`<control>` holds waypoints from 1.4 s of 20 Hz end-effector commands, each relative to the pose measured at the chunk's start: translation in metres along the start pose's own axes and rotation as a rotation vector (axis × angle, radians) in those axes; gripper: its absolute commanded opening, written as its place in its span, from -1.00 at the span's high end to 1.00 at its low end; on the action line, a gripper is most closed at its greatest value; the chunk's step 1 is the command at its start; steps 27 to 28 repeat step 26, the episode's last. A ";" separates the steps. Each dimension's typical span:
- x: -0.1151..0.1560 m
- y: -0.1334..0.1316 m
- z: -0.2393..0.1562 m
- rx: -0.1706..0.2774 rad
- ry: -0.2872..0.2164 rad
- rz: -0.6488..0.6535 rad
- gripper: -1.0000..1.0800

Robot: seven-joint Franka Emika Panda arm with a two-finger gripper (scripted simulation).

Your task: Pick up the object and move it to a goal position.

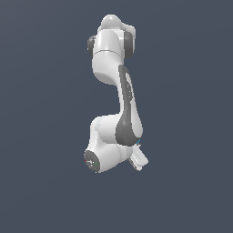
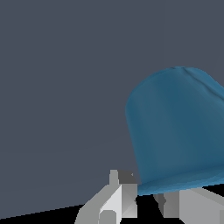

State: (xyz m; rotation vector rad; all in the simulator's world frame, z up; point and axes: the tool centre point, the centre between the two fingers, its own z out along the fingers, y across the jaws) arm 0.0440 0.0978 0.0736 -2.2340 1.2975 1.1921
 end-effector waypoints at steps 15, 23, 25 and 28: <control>-0.087 -0.026 -0.003 -0.002 -0.002 -0.001 1.00; -0.102 -0.032 -0.004 -0.001 -0.002 -0.001 1.00; -0.098 -0.032 -0.004 -0.001 -0.002 -0.001 1.00; -0.098 -0.032 -0.004 -0.001 -0.002 -0.001 1.00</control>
